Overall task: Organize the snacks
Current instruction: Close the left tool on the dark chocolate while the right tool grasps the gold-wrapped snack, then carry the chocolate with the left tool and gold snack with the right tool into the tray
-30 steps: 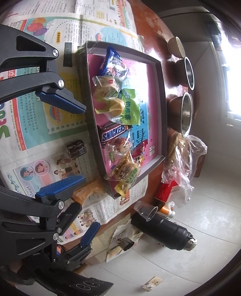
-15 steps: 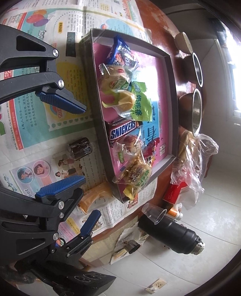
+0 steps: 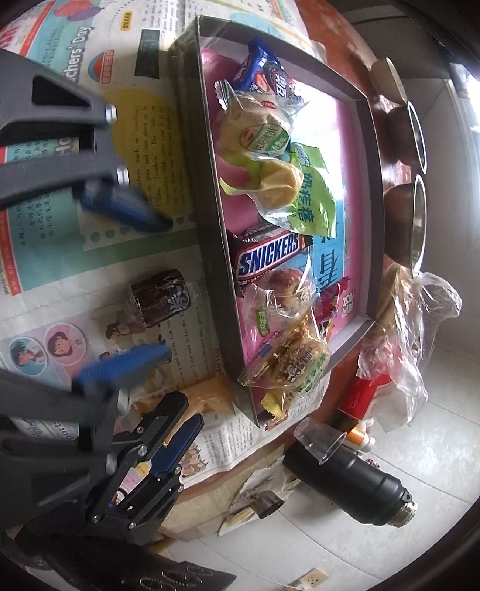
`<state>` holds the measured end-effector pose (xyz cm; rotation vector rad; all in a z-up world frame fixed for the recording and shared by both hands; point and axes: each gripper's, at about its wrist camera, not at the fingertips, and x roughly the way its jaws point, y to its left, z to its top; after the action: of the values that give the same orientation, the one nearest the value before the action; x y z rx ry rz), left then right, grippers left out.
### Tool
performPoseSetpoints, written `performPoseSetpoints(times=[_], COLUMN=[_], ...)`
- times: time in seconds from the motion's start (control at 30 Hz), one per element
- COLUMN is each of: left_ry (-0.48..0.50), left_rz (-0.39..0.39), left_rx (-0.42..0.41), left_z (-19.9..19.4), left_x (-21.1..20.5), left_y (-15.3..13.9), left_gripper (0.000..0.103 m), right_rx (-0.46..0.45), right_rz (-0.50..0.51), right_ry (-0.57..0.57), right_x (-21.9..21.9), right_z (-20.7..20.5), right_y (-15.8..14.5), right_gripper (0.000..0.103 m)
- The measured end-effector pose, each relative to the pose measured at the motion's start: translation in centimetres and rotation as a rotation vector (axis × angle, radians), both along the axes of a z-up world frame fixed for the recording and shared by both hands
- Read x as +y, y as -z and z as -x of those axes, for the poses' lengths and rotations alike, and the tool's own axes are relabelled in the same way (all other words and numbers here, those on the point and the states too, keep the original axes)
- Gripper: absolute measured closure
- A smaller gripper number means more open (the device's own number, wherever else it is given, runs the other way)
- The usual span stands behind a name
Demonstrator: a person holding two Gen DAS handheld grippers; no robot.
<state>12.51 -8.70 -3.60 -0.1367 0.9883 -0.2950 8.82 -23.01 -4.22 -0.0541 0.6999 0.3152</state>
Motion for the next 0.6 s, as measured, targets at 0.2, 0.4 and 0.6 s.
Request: performPoseSetpoints(times=[0.2,0.4,0.6], left_ry=[0.023,0.001,0.002], left_rz=[-0.017,0.010,0.022], left_rx=[-0.009,-0.002,-0.008], left_z=[0.0,0.3,0.6], left_x=[-0.7,0.7,1.1], left_y=[0.1,-0.2,-0.5], left_gripper=[0.076,0.076,0.076], right_rx=[-0.012,-0.019,0.001], right_rz=[-0.015,-0.011,-0.030], right_ry=[-0.016,-0.029,0.003], right_x=[-0.1,-0.1,-0.7], right_z=[0.4,0.7,0.3], right_y=[-0.6,-1.0,-0.8], right_gripper=[0.087,0.090,0.081])
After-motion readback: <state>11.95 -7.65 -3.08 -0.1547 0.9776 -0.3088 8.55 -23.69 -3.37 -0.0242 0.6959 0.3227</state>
